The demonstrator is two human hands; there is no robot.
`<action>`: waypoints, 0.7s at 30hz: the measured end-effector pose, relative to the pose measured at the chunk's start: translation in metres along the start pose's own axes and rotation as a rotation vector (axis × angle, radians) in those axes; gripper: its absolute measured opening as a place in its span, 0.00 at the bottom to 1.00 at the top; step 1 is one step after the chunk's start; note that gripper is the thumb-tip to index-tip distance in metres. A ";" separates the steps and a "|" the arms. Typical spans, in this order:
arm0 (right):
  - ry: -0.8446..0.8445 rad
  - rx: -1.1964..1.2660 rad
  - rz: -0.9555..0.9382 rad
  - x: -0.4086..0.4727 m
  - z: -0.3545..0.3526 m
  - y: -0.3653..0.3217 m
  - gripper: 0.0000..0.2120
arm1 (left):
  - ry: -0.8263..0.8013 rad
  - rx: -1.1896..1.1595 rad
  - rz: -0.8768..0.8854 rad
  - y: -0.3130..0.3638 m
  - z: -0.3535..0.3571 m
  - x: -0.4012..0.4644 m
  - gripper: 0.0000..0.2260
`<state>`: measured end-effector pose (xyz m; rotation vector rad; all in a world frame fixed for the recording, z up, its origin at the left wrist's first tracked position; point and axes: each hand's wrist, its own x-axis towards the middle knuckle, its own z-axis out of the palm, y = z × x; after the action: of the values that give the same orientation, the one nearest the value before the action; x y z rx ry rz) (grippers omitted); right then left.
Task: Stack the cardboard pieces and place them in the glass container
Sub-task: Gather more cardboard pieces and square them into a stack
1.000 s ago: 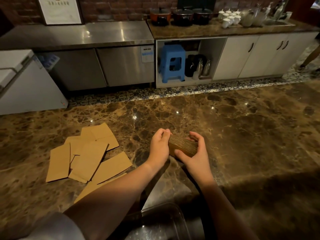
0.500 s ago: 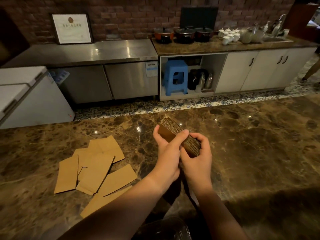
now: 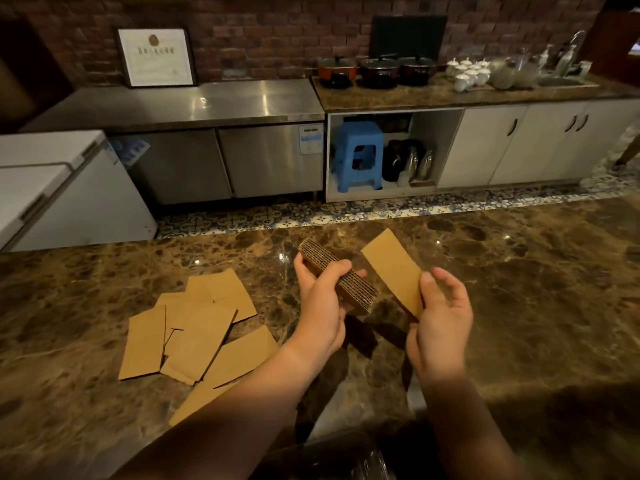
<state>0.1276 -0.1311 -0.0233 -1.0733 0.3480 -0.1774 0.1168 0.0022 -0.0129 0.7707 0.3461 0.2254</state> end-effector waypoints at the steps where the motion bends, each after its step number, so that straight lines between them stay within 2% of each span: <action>1: -0.003 -0.024 0.052 0.002 0.002 -0.002 0.06 | -0.018 -0.010 -0.003 -0.001 0.000 -0.001 0.32; 4: -0.091 -0.161 0.132 0.002 0.008 0.000 0.04 | -0.059 0.001 0.031 -0.004 0.004 -0.003 0.30; 8: -0.211 -0.291 0.197 -0.002 0.015 0.001 0.09 | -0.139 0.001 0.089 -0.012 0.007 -0.004 0.29; 10: -0.305 -0.347 0.293 -0.002 0.014 -0.001 0.15 | -0.149 0.126 0.135 -0.014 0.010 -0.008 0.29; 12: -0.362 -0.469 0.326 -0.001 0.012 0.000 0.25 | -0.108 0.226 0.158 -0.013 0.013 -0.008 0.32; 14: -0.357 -0.503 0.219 0.000 0.010 0.005 0.30 | -0.031 0.167 0.114 -0.014 0.016 -0.003 0.37; 15: -0.354 -0.478 0.098 -0.003 0.007 0.010 0.27 | 0.016 0.103 0.077 -0.015 0.018 -0.001 0.37; 17: -0.337 -0.431 -0.119 -0.017 0.004 0.021 0.19 | 0.107 0.054 -0.013 -0.025 0.024 0.000 0.28; 19: -0.231 -0.441 -0.243 -0.024 0.000 0.035 0.14 | 0.155 0.100 -0.116 -0.038 0.025 -0.003 0.19; 21: -0.126 -0.441 -0.339 -0.023 -0.004 0.042 0.04 | 0.197 0.137 -0.191 -0.047 0.020 -0.003 0.19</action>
<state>0.1039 -0.1078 -0.0576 -1.5712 0.0872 -0.3437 0.1253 -0.0444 -0.0318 0.8468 0.6236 0.0982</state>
